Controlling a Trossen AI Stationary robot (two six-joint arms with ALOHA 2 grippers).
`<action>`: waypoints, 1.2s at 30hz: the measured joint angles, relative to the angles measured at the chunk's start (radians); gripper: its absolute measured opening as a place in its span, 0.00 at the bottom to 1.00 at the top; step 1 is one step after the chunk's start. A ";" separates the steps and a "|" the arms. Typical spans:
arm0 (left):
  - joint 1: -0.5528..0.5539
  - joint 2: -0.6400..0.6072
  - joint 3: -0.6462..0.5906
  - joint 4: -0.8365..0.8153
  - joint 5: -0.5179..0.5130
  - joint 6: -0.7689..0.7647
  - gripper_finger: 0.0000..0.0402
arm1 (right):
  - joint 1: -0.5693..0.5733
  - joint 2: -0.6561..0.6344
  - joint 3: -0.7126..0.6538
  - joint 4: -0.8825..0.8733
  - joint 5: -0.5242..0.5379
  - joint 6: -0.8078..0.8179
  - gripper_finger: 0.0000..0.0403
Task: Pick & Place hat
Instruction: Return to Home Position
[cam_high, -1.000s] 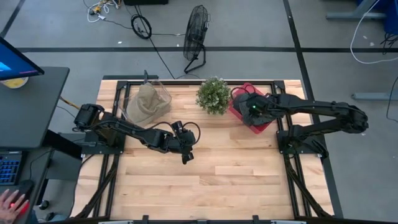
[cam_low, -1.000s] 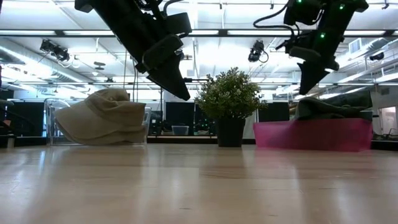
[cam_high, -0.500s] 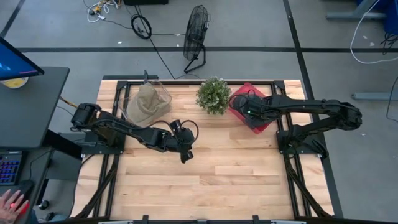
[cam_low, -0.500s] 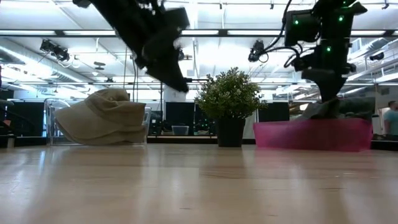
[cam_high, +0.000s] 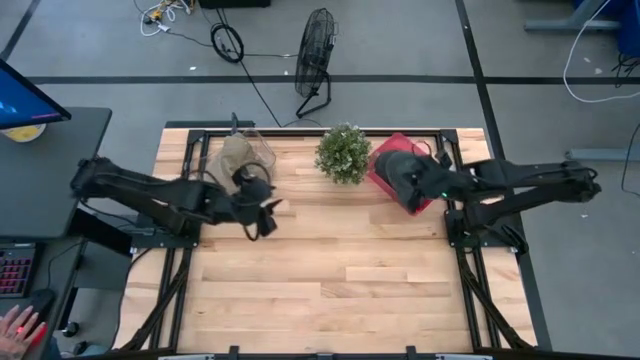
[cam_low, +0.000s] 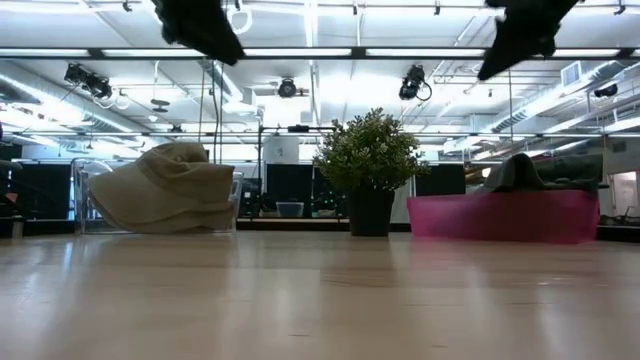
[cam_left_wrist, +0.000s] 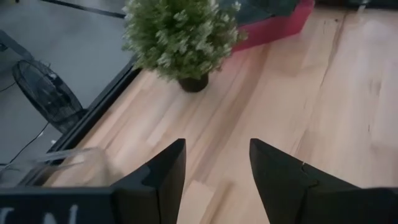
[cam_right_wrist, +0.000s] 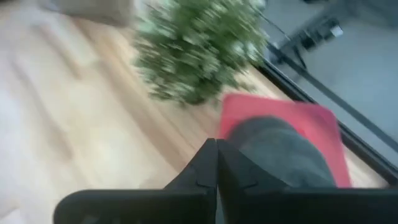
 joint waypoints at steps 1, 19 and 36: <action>0.000 -0.022 0.000 -0.032 0.002 0.000 0.45 | 0.033 -0.013 0.000 0.004 0.014 0.002 0.01; -0.034 -0.586 -0.607 0.425 0.146 0.131 0.45 | 0.478 -0.221 -0.384 0.521 0.151 -0.024 0.02; 0.119 -0.977 -0.904 0.682 0.385 0.330 0.45 | 0.490 -0.676 -0.782 0.802 0.150 -0.169 0.02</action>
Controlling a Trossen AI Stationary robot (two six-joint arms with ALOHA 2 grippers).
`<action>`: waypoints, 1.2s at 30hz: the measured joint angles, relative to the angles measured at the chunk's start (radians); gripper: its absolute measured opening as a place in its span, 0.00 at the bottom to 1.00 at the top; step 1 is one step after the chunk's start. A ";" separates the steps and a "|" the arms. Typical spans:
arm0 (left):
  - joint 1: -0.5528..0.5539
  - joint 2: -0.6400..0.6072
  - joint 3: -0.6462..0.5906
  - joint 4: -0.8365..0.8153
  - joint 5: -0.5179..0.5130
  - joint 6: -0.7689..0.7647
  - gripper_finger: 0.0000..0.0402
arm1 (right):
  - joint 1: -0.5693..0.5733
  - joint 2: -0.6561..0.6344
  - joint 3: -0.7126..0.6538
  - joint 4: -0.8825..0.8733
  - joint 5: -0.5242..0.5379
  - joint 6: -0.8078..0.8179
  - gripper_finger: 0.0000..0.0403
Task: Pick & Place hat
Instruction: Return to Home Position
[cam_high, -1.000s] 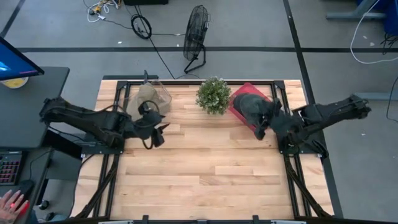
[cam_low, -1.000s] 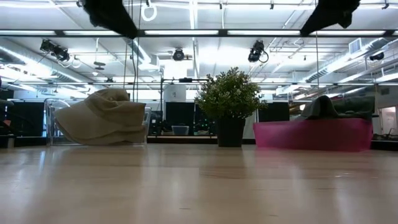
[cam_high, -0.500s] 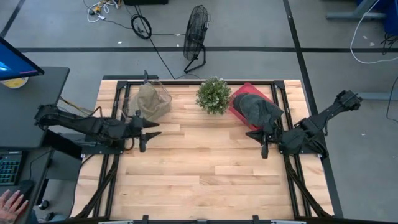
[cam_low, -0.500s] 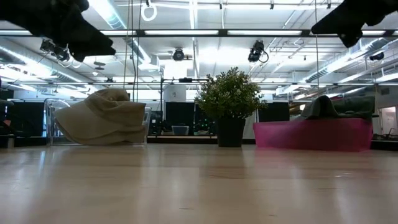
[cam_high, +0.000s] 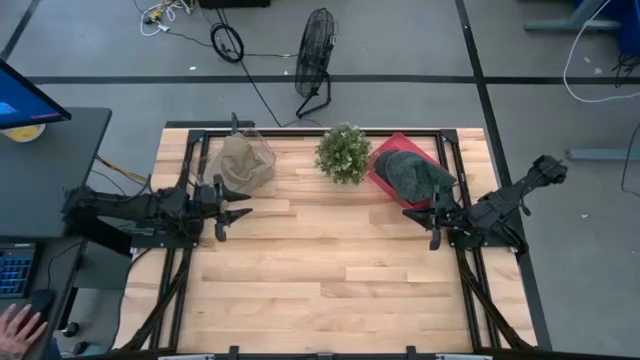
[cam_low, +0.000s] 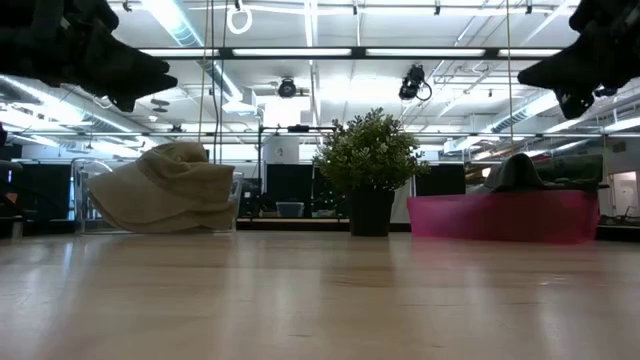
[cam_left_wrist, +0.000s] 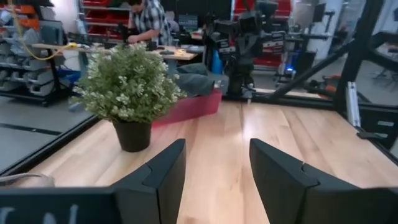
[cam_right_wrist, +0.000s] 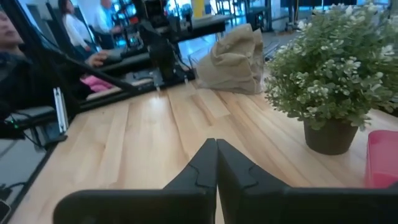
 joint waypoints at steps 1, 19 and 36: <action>0.006 -0.011 -0.013 0.006 0.015 0.000 0.45 | -0.001 -0.023 -0.019 0.011 0.001 -0.008 0.02; 0.074 -0.039 -0.080 0.034 0.096 0.057 0.45 | -0.001 -0.215 -0.167 0.179 -0.045 -0.189 0.02; 0.074 -0.039 -0.080 0.026 0.235 0.143 0.45 | -0.001 -0.214 -0.167 0.173 -0.044 -0.275 0.02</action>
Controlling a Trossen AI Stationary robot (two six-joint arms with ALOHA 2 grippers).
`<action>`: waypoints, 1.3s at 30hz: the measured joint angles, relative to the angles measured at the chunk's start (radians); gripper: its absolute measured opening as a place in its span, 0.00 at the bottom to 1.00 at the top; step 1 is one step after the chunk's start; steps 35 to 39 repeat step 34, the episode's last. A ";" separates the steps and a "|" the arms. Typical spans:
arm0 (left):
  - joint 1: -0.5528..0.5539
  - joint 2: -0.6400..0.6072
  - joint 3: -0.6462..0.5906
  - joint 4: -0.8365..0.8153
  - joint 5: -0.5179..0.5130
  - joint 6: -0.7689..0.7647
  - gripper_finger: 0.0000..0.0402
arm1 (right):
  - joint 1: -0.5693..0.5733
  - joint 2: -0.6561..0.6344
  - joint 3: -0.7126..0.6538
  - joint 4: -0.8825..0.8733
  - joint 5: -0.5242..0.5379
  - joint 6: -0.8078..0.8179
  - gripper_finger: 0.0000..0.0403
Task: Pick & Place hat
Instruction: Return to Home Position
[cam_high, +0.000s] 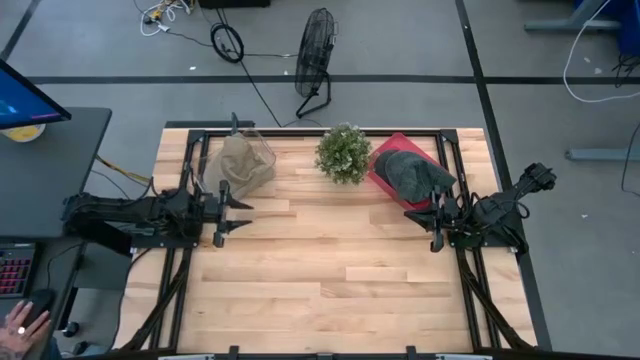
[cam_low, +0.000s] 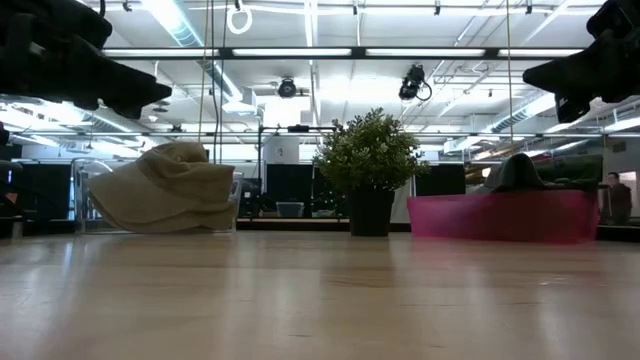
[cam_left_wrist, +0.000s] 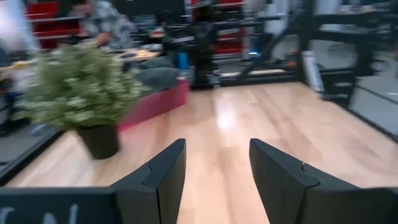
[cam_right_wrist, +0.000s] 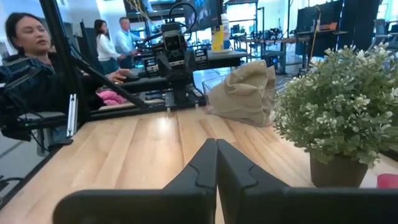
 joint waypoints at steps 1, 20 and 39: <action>0.000 0.000 0.000 0.000 0.028 0.000 0.45 | 0.000 0.000 0.000 0.000 0.000 0.001 0.02; 0.000 0.002 0.001 0.001 0.074 -0.002 0.45 | 0.000 0.000 0.000 0.000 0.000 0.006 0.02; 0.000 0.002 0.001 0.001 0.074 -0.002 0.45 | 0.000 0.001 0.000 0.000 0.000 0.006 0.02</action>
